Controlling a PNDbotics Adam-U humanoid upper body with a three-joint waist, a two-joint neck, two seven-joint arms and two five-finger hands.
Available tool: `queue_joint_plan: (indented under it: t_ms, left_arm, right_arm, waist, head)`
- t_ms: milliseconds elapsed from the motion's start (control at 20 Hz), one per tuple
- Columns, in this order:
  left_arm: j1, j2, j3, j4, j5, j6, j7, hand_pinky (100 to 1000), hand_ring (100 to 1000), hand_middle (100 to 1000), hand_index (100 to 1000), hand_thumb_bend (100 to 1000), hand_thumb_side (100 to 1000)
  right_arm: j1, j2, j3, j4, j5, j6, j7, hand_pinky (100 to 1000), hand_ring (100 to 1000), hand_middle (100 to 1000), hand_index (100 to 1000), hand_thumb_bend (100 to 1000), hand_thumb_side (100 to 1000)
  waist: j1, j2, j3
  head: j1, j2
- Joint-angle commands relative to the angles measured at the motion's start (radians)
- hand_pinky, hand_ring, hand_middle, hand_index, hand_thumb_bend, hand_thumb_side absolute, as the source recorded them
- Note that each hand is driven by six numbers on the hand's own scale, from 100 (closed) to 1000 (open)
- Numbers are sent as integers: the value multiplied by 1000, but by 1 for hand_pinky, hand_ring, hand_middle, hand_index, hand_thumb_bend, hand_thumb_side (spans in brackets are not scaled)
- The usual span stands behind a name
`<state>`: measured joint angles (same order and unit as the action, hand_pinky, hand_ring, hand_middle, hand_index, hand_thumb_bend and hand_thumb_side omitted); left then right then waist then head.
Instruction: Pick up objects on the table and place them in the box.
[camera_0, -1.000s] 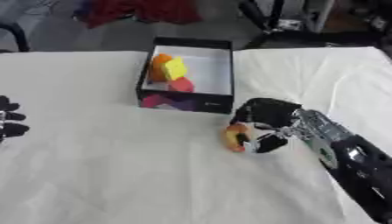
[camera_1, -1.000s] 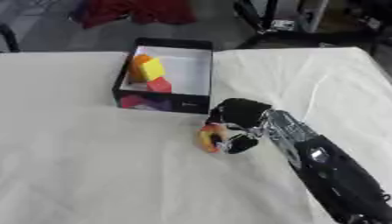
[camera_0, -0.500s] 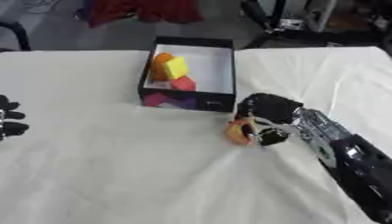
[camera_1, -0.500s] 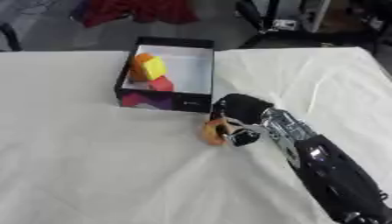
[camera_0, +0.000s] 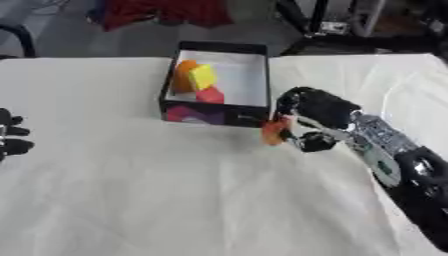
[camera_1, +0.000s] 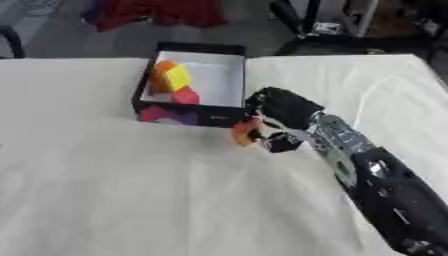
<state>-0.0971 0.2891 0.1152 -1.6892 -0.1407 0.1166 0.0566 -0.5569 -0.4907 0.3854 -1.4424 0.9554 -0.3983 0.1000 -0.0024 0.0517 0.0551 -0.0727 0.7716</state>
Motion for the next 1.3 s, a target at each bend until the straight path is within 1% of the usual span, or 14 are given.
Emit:
queue_joint_plan:
  t_ms: [50, 200, 350, 450, 700, 850, 1000, 1050, 1100, 1200, 1300]
  left_arm:
    - [-14, 15, 1, -15, -1, 2, 1, 668, 571, 590, 770, 301, 962]
    - [-17, 14, -1, -15, 0, 1, -1, 668, 571, 590, 771, 301, 961]
    - [-24, 10, -6, -15, 1, 0, -5, 667, 571, 590, 770, 301, 961]
    - [-33, 5, -12, -16, 3, -1, -11, 667, 571, 590, 770, 303, 959]
    - [-63, -8, -32, -15, 10, -4, -29, 665, 570, 590, 769, 305, 957]
    - [-77, -13, -43, -13, 13, -5, -40, 664, 570, 589, 769, 308, 948]
    - [-94, -19, -57, -12, 15, -7, -52, 664, 570, 589, 769, 307, 954]
    - [-99, -21, -60, -12, 16, -8, -55, 664, 570, 589, 769, 307, 954]
    - [-105, -23, -63, -12, 18, -9, -58, 663, 570, 589, 769, 307, 954]
    - [-109, -25, -66, -12, 19, -9, -62, 663, 570, 589, 769, 307, 954]
    - [-110, -26, -66, -11, 20, -9, -63, 663, 570, 589, 769, 307, 954]
  right_arm:
    - [-44, -56, -18, -80, -56, 31, 5, 816, 741, 537, 201, 100, 100]
    - [-92, -74, -24, -95, -104, 61, 25, 817, 740, 536, 201, 100, 100]
    - [-151, -71, -39, -58, -152, 92, 55, 817, 741, 537, 204, 100, 100]
    - [-191, -61, -58, -15, -183, 116, 80, 817, 740, 537, 212, 100, 100]
    - [-274, -27, -128, 112, -262, 193, 152, 818, 740, 531, 228, 100, 100]
    - [-318, -12, -146, 194, -301, 241, 160, 824, 749, 546, 257, 100, 100]
    - [-348, 12, -155, 270, -276, 270, 144, 826, 753, 558, 289, 100, 100]
    - [-355, 20, -159, 296, -262, 273, 137, 827, 754, 562, 328, 100, 100]
    - [-361, 29, -164, 324, -246, 274, 129, 827, 754, 563, 338, 100, 100]
    - [-371, 42, -171, 375, -215, 259, 110, 827, 754, 563, 338, 100, 100]
    - [-381, 51, -178, 425, -190, 233, 85, 827, 754, 563, 338, 100, 100]
  waist:
    - [5, 4, 2]
    - [7, 5, 7]
    - [11, 8, 21]
    - [16, 12, 37]
    - [26, 21, 88]
    - [29, 25, 118]
    - [31, 29, 151]
    - [31, 30, 160]
    - [32, 31, 168]
    - [33, 31, 175]
    - [33, 31, 176]
  head:
    - [1, -2]
    - [-1, -2]
    - [-10, -2]
    - [-21, -2]
    - [-50, -2]
    - [-69, -2]
    - [-98, -2]
    - [-106, -2]
    - [-113, -2]
    - [-118, -2]
    - [-119, -2]
